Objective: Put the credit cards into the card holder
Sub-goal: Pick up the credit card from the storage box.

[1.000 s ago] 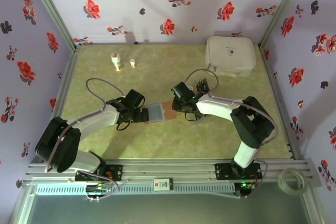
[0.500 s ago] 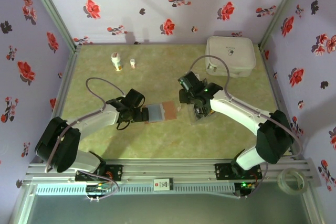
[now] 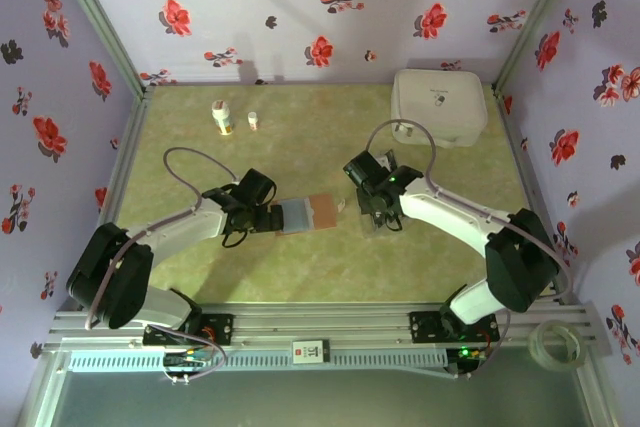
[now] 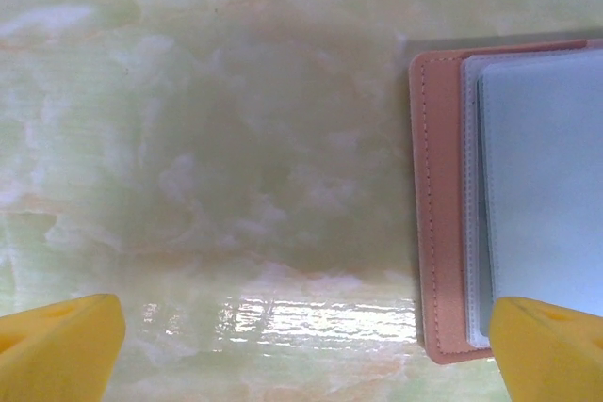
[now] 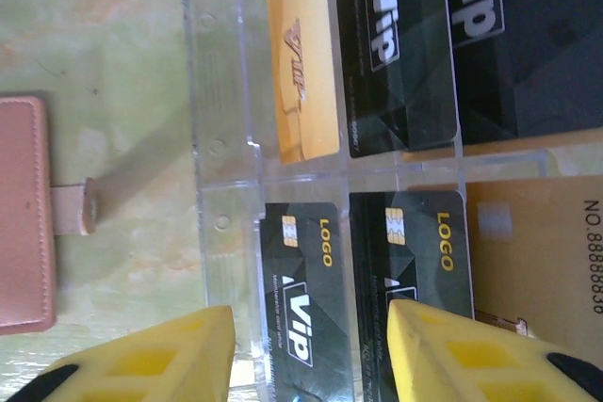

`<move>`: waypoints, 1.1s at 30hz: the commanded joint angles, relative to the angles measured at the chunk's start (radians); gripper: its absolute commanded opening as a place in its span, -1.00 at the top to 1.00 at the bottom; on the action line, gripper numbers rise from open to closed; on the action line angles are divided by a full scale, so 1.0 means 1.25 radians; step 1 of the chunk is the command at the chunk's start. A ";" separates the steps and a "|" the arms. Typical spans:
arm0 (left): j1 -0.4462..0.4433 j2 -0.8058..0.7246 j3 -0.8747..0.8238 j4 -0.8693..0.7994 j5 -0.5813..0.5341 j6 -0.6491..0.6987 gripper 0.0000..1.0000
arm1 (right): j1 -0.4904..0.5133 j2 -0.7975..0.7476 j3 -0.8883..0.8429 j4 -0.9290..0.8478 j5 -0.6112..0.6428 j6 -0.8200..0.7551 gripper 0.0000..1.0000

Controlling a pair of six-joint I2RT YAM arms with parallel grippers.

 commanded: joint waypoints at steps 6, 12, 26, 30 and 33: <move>-0.004 -0.002 0.026 -0.017 -0.016 0.008 -0.99 | -0.008 0.029 -0.024 0.007 0.000 -0.002 0.17; -0.004 0.001 0.023 -0.012 -0.015 0.007 -0.99 | -0.008 0.035 -0.034 0.017 -0.029 0.003 0.24; -0.004 0.001 0.017 -0.006 -0.013 0.007 -0.99 | -0.008 0.027 -0.034 0.016 -0.044 0.008 0.43; -0.004 0.003 0.015 -0.005 -0.013 0.007 -0.99 | -0.008 0.020 -0.028 0.012 -0.036 0.006 0.44; -0.004 0.003 0.014 -0.004 -0.012 0.008 -0.99 | -0.009 0.018 -0.025 0.009 -0.033 0.003 0.49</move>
